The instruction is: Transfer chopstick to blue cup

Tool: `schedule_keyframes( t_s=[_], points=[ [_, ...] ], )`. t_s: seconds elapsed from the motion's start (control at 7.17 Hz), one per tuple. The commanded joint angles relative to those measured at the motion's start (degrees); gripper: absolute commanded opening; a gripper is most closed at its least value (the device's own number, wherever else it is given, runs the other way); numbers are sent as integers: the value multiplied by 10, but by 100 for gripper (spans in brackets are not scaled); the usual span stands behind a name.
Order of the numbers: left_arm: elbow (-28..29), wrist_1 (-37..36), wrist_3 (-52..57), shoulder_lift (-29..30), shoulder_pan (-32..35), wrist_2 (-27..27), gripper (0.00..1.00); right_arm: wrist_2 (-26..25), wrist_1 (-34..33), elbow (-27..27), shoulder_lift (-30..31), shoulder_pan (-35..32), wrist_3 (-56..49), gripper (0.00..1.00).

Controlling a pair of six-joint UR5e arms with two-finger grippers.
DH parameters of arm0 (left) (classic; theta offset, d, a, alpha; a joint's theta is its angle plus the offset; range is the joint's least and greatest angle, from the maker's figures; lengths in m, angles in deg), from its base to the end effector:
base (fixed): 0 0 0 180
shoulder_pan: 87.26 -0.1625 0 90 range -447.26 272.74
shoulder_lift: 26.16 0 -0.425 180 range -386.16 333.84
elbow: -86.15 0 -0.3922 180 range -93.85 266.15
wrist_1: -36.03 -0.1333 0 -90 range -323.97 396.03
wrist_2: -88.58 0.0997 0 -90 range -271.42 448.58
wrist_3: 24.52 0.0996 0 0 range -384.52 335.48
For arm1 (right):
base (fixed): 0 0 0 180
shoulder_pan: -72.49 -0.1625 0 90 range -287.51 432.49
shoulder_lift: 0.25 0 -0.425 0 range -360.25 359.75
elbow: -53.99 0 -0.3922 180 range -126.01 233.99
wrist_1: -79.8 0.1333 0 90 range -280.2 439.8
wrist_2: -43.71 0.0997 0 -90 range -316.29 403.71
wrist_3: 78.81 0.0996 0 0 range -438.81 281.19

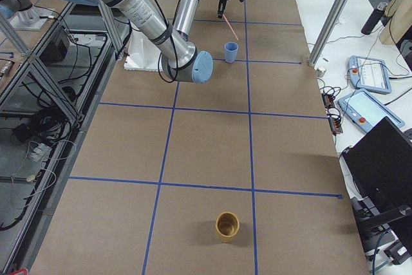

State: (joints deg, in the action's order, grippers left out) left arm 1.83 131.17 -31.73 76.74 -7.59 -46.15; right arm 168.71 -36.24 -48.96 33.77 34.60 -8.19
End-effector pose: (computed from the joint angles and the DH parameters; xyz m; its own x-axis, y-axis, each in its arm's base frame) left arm 0.0448 -0.5982 0.5753 0.6886 0.1528 -0.7089 -0.0894 0.9880 0.1261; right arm -0.4440 -0.4420 0.0262 0.6102 0.1304 0.7815 0.0079 0.9853 -0.1706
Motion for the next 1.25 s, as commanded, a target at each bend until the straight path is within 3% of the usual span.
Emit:
schedule_keyframes(
  t_s=[0.0, 0.28, 0.7, 1.12],
  points=[
    [6, 0, 0, 4, 0, 0, 98, -1, 1, 0, 17, 10, -6, 0],
    [6, 0, 0, 3, 0, 0, 98, -1, 53, 20, 39, 26, -5, 0],
    [18, 18, 0, 2, 0, 0, 98, 0, 64, 27, 51, 30, -8, 0],
    [34, 44, 0, 1, 0, 0, 98, -1, 130, 75, 56, 30, 0, 0]
  ],
)
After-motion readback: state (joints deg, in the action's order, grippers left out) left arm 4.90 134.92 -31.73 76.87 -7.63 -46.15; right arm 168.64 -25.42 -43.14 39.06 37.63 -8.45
